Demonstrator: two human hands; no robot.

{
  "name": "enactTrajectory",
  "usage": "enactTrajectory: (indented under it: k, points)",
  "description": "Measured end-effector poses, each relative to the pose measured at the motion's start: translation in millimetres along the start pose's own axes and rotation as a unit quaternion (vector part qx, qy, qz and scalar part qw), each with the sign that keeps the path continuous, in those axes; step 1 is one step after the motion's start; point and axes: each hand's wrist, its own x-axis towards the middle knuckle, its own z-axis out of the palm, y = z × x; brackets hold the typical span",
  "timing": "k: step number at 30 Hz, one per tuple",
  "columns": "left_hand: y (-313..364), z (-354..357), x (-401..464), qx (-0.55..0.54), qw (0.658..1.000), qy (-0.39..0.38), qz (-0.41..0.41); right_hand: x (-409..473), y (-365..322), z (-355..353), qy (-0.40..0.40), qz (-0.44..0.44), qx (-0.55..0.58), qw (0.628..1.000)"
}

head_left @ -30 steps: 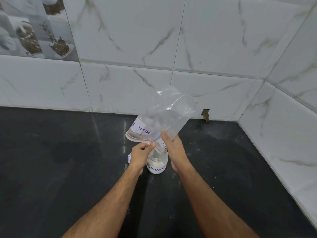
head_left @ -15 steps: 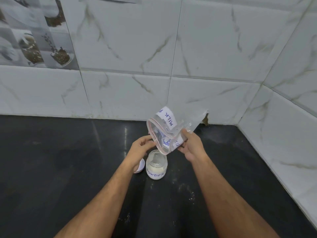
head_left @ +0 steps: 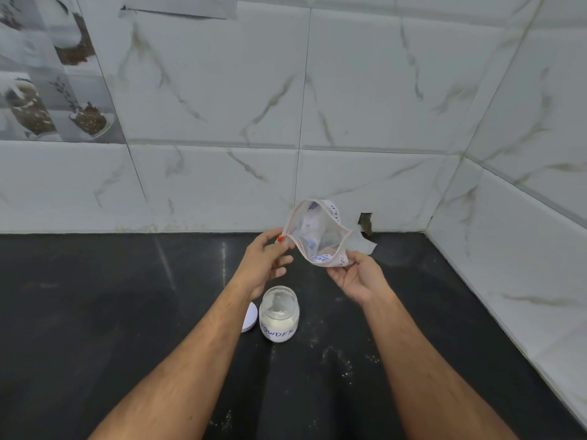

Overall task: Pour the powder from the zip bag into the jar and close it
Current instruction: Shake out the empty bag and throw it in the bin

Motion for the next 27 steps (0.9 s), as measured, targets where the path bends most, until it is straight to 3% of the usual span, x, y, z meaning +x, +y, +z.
enactTrajectory:
  k: [4,8,11,14,18,27]
  points:
    - [12,10,9,0.121,0.981,0.069,0.138,-3,-7,-1,-0.002,0.026,-0.017,1.000]
    - [36,15,21,0.239,0.937,0.092,0.238,-7,-20,-6,0.033,0.030,-0.202,0.978]
    - [57,23,26,0.229,0.945,0.058,0.225,-4,-30,-7,0.064,-0.087,-0.319,0.942]
    - [72,27,31,0.237,0.948,0.023,0.213,-9,-42,3,0.019,-0.203,-0.332,0.921]
    - [87,27,33,0.227,0.948,0.001,0.224,-13,-58,17,-0.026,-0.261,-0.320,0.910]
    - [108,-4,44,0.266,0.937,0.024,0.223,-9,-92,36,0.008,-0.343,-0.309,0.887]
